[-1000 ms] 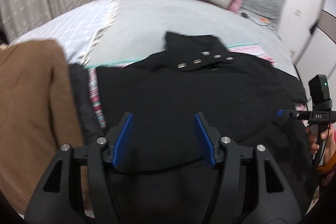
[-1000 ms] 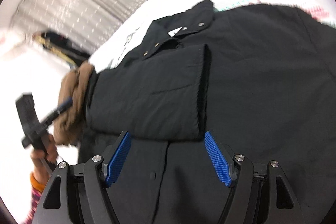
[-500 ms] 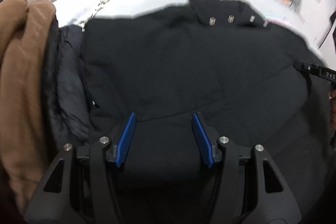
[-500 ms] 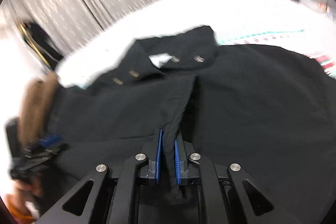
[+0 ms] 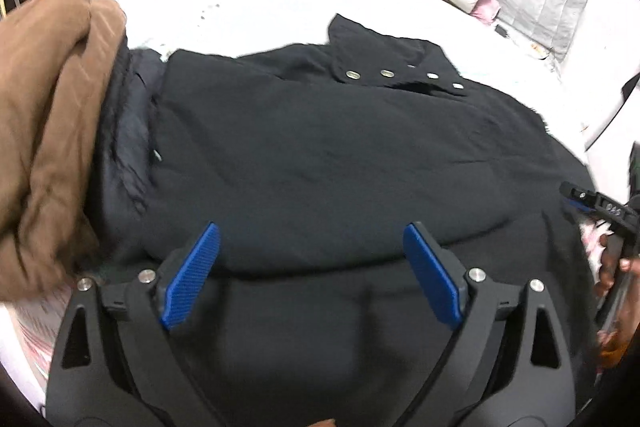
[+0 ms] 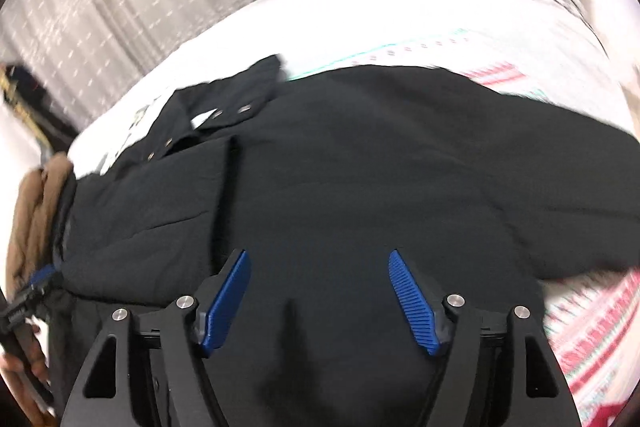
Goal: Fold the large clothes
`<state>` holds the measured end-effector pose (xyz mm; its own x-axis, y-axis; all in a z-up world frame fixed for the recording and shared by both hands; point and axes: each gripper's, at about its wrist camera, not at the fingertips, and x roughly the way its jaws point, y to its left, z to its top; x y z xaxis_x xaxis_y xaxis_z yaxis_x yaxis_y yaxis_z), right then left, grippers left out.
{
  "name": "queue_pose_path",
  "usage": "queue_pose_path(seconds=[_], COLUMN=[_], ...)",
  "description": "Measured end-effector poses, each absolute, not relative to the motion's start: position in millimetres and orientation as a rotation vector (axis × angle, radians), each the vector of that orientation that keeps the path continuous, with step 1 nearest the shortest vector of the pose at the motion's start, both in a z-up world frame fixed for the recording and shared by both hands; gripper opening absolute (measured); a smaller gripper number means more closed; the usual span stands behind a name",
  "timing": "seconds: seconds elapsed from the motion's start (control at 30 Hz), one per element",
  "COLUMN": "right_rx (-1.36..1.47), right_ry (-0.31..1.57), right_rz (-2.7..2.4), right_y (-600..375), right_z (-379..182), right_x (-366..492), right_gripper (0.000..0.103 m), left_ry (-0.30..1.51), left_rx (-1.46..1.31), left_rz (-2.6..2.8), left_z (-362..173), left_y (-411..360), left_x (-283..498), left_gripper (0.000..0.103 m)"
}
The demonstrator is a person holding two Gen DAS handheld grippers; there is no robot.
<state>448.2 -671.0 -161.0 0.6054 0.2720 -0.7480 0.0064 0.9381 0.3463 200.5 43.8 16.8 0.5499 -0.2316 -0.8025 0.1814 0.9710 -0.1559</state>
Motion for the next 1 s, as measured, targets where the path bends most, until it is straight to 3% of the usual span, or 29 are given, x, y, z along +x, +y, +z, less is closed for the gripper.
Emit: queue_pose_path(seconds=[0.13,0.23,0.47,0.9,0.93,1.0], right_rx=[0.449,0.526,0.698,1.092,1.139,1.186], right_ry=[0.91,0.905,0.895,0.603,0.564,0.525], right_rz=[0.102,0.047,-0.095,-0.216,-0.235,-0.284], right_y=[-717.9,-758.6,-844.8,-932.6,-935.7,-934.1], right_z=[-162.6,-172.1,-207.0,-234.9,-238.1,-242.0], right_x=[429.2,411.8,373.8,375.2,376.4,383.5], right_gripper=[0.074,0.074,0.074,0.074,0.074,0.061], left_ry=[0.978,0.957,1.003,0.959,0.957,0.966], left_rx=[-0.127,-0.167,-0.269,-0.21,-0.227,-0.274], left_rz=[-0.289,-0.316,-0.315,-0.351,-0.361,-0.385], left_z=[17.9,11.5,-54.5,-57.2,-56.0,-51.8], left_y=[35.2,32.7,37.1,33.3,35.5,42.4], left_x=[183.0,175.3,175.0,180.5,181.4,184.4], left_gripper=[0.102,0.102,0.102,0.102,0.102,0.102])
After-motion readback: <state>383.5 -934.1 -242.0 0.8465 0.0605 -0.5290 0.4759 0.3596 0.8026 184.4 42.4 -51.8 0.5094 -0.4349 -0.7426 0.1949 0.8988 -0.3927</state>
